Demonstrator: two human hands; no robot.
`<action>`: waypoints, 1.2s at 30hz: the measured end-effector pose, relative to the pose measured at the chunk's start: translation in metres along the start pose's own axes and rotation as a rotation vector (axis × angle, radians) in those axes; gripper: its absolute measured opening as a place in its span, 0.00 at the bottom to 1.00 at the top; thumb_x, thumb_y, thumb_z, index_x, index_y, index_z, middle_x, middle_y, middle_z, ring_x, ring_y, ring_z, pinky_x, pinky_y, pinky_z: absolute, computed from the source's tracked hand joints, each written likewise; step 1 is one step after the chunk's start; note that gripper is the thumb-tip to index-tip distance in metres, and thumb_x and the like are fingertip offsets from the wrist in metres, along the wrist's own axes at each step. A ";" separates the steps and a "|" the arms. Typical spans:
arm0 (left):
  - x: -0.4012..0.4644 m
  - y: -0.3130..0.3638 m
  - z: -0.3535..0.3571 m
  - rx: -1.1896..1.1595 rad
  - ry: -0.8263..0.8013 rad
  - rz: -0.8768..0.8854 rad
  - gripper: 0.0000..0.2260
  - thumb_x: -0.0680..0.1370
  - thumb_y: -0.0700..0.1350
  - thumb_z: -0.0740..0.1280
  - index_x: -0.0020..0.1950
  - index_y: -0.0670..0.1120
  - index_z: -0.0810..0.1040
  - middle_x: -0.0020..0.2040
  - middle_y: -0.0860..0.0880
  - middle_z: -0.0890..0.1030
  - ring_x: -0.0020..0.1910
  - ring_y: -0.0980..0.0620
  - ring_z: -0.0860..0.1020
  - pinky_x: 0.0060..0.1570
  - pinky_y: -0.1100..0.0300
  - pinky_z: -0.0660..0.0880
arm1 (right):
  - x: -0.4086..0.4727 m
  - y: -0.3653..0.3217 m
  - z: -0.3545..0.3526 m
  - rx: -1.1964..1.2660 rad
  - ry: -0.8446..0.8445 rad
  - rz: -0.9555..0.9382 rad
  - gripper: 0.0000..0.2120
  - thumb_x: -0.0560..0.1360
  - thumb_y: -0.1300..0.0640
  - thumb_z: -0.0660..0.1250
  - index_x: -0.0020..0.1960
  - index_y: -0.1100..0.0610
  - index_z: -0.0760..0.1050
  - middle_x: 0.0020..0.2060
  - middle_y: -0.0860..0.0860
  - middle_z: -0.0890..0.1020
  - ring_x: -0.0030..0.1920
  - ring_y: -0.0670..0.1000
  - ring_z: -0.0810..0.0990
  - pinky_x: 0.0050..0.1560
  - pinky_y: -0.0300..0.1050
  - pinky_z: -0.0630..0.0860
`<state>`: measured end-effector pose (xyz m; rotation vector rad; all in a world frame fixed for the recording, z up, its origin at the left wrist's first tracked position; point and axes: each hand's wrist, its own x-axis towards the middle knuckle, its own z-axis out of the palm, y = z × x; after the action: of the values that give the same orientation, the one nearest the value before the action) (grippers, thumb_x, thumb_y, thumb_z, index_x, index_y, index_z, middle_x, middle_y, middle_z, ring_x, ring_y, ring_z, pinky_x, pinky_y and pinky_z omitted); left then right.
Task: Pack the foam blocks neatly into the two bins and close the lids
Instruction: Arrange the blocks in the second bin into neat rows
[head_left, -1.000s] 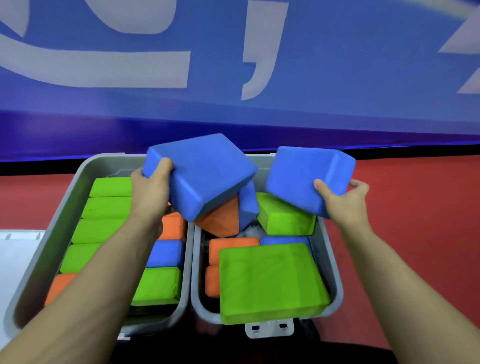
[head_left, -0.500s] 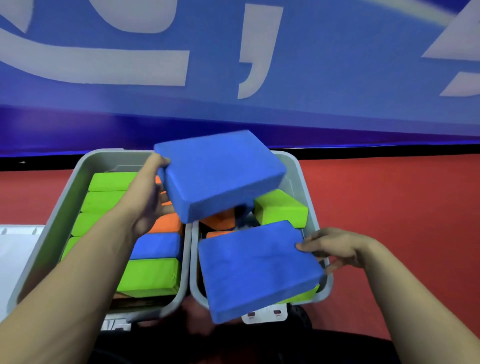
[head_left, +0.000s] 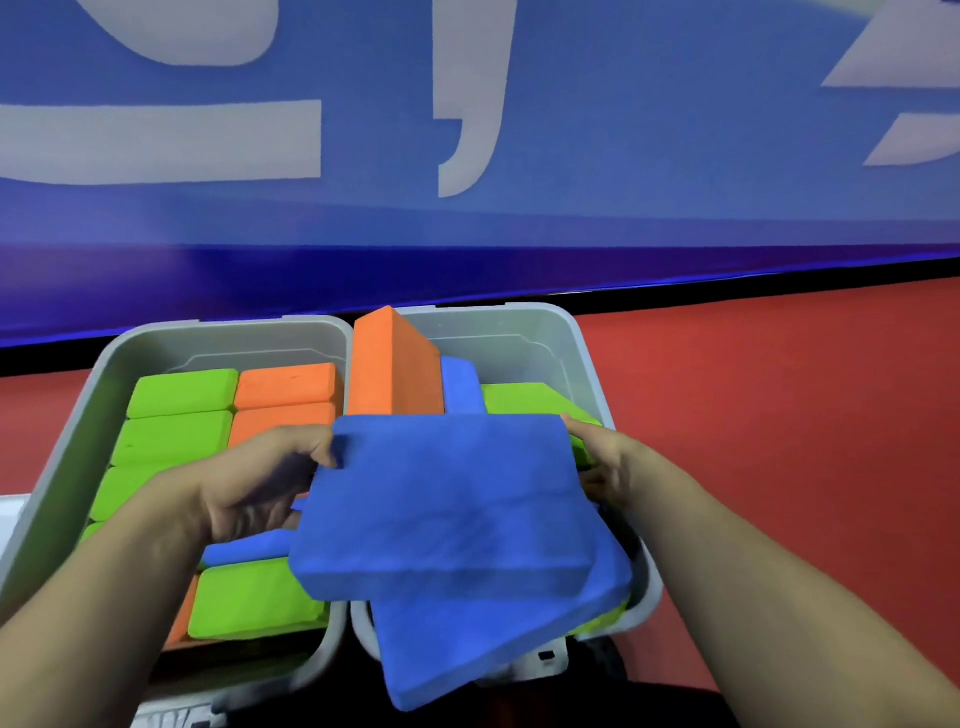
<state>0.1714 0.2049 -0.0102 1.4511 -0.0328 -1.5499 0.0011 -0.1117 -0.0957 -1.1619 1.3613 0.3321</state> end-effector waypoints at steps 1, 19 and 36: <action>0.000 0.000 0.002 0.029 0.029 0.007 0.19 0.53 0.48 0.72 0.42 0.44 0.83 0.39 0.47 0.79 0.31 0.53 0.77 0.31 0.61 0.75 | 0.004 -0.001 0.003 0.029 0.013 0.005 0.26 0.74 0.33 0.68 0.62 0.50 0.67 0.39 0.56 0.79 0.37 0.57 0.80 0.49 0.54 0.78; 0.056 0.019 0.119 1.221 0.545 0.500 0.39 0.73 0.77 0.51 0.79 0.58 0.60 0.81 0.52 0.58 0.80 0.51 0.53 0.79 0.46 0.48 | 0.061 -0.021 0.016 0.210 0.497 -0.132 0.31 0.71 0.49 0.70 0.64 0.66 0.64 0.56 0.61 0.82 0.45 0.60 0.84 0.39 0.52 0.80; 0.053 -0.002 0.125 1.451 0.613 0.443 0.33 0.71 0.78 0.38 0.68 0.65 0.59 0.57 0.62 0.66 0.63 0.56 0.65 0.71 0.52 0.57 | 0.063 -0.050 0.004 -1.196 0.608 -0.479 0.36 0.79 0.30 0.51 0.81 0.45 0.51 0.68 0.59 0.72 0.66 0.60 0.73 0.61 0.51 0.70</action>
<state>0.0831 0.1014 -0.0146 2.6823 -1.2176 -0.5022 0.0590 -0.1572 -0.1285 -2.6962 1.3008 0.4782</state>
